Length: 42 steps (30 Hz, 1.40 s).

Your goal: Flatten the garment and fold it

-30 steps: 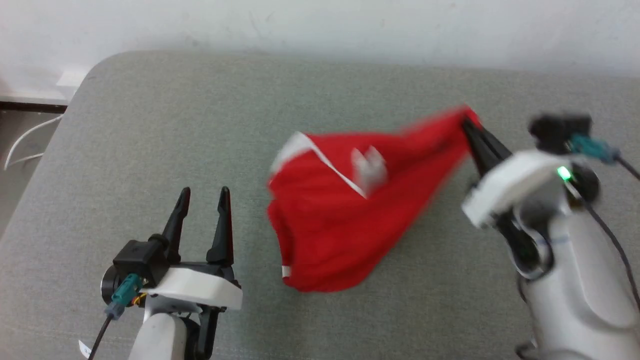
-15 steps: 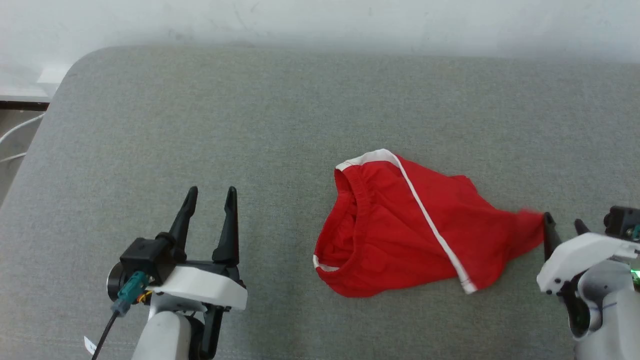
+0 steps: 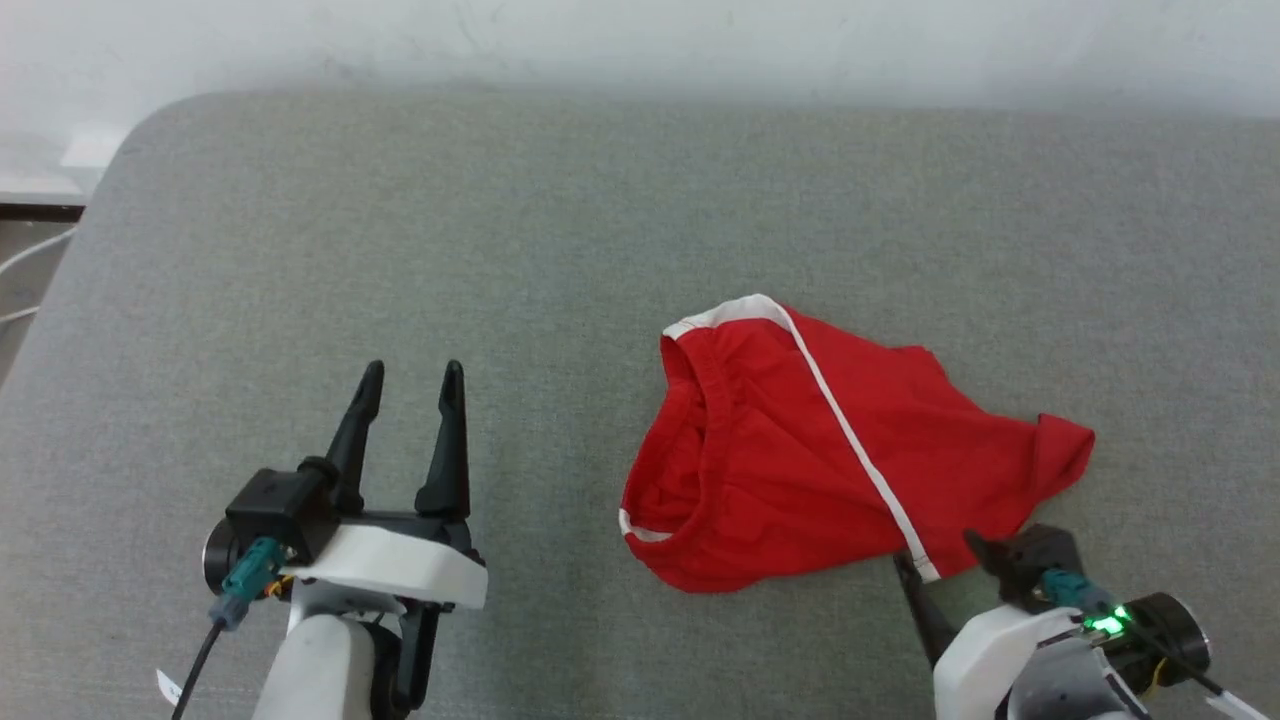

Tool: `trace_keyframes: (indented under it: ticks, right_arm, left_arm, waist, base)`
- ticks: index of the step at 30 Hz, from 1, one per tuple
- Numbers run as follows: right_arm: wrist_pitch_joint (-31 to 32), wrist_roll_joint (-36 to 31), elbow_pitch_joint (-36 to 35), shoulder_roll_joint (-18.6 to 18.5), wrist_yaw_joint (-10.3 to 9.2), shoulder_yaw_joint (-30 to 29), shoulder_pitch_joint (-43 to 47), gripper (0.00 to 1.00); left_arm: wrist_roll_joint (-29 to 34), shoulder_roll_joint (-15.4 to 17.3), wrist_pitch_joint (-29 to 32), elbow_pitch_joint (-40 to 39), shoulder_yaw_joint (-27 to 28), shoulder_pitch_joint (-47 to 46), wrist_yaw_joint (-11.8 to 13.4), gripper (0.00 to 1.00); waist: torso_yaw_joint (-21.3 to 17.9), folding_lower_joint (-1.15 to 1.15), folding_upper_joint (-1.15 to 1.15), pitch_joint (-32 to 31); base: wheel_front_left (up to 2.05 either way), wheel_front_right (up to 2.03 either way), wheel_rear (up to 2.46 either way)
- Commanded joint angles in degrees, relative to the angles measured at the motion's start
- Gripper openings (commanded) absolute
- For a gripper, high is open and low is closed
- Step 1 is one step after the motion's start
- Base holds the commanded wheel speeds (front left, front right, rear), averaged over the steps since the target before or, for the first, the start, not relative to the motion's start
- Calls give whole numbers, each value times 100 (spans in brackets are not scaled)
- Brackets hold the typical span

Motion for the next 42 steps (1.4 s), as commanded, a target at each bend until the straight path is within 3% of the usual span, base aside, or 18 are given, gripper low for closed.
trace_keyframes:
  ticks: [1,10,11,12,14,19,28,31,35,37,42]
  right_arm:
    - [58,-16,13,-27,-6,40,-17,100]
    - [522,-270,890,98,-6,33,-498,99]
    - [534,-274,969,111,-6,47,-549,62]
    - [544,-267,1041,119,-6,76,-597,36]
    - [575,-237,1165,132,-6,107,-673,0]
    - [811,-36,992,167,-6,-133,-638,0]
    - [1231,367,-676,158,-6,-1198,-761,0]
    - [1289,412,-460,85,-6,-1596,-1294,0]
    - [1082,429,461,45,-6,-2210,-2290,1]
    - [815,350,1051,23,-6,-2521,-2789,100]
    - [162,-20,2129,-71,-6,-2760,-3503,100]
  left_arm:
    - [-7,-9,-27,-41,18,-102,-19,100]
    - [5,-9,-27,-114,21,-237,-30,100]
    - [4,-9,-27,-113,26,-241,-30,100]
    - [4,-9,-27,-114,31,-242,-31,100]
    - [3,-9,-27,-113,38,-237,-32,100]
    - [-18,-9,-27,-70,11,-196,-32,100]
    - [-70,-9,-27,-58,-44,-155,-22,100]
    - [-71,-9,-27,-78,-86,-191,-26,100]
    - [-70,-9,-27,-103,-176,-303,-33,100]
    - [-65,-9,-27,-99,-222,-367,-38,100]
    - [-51,-9,-27,-63,-336,-485,-49,100]
  waist:
    - [-27,0,0,90]
    - [41,0,0,340]
    - [48,0,0,352]
    - [53,0,0,364]
    - [58,0,0,368]
    - [100,0,0,282]
    - [149,0,0,187]
    - [170,0,0,264]
    - [237,0,0,450]
    - [272,0,0,546]
    - [340,0,0,683]
  base:
    - [0,0,0]
    - [0,0,0]
    - [0,0,0]
    - [0,0,0]
    - [0,0,0]
    - [0,0,0]
    - [0,0,0]
    - [0,0,0]
    - [0,0,0]
    - [0,0,0]
    - [0,0,0]
